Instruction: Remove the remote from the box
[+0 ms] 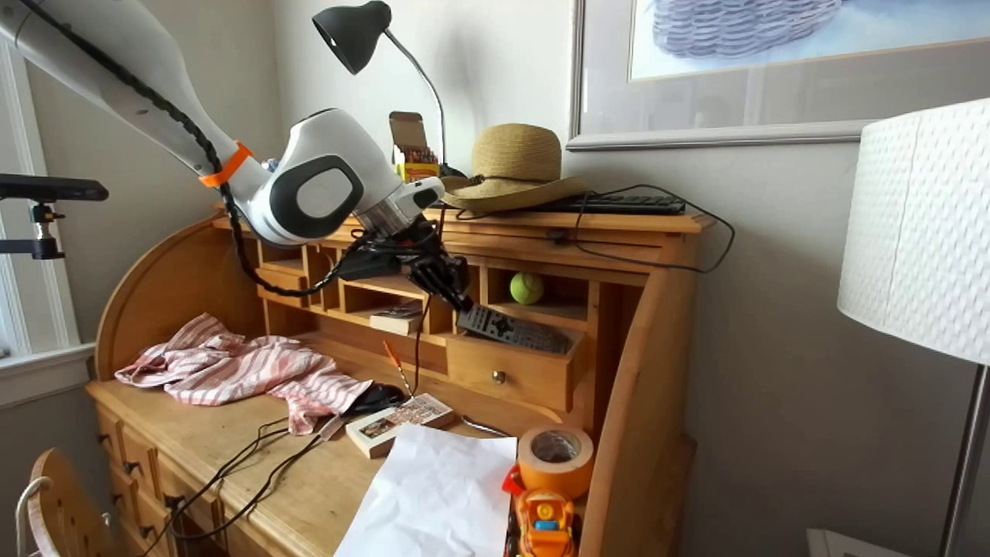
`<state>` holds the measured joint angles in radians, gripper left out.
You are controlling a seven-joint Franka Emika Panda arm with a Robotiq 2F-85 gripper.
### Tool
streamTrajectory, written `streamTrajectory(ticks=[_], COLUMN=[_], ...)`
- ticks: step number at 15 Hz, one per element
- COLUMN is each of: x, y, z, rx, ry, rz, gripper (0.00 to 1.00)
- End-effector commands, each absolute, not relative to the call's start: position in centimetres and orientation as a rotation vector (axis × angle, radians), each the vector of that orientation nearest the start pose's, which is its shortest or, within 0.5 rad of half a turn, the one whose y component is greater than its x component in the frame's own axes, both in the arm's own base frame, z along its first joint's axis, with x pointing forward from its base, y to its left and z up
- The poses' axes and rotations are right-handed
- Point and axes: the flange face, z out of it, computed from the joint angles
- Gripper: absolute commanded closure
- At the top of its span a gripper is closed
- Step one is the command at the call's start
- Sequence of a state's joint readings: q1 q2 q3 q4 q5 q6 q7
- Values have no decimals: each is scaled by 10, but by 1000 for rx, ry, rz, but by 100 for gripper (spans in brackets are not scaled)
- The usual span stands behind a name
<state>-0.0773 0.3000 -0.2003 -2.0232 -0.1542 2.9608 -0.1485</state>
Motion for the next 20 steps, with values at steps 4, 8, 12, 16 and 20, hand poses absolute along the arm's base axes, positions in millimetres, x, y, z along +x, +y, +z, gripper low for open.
streamTrajectory(ticks=[4,8,12,16,20], x=[611,605,609,618,634], y=[-151,-142,-139,-143,-149], z=[357,344,338,348,356], rx=[-3286,-3298,-3342,-3368,-3403], ry=[-132,-157,-195,-149,-77], rz=[-825,-860,-914,-1018,-1059], gripper=[48,17,0,0,0])
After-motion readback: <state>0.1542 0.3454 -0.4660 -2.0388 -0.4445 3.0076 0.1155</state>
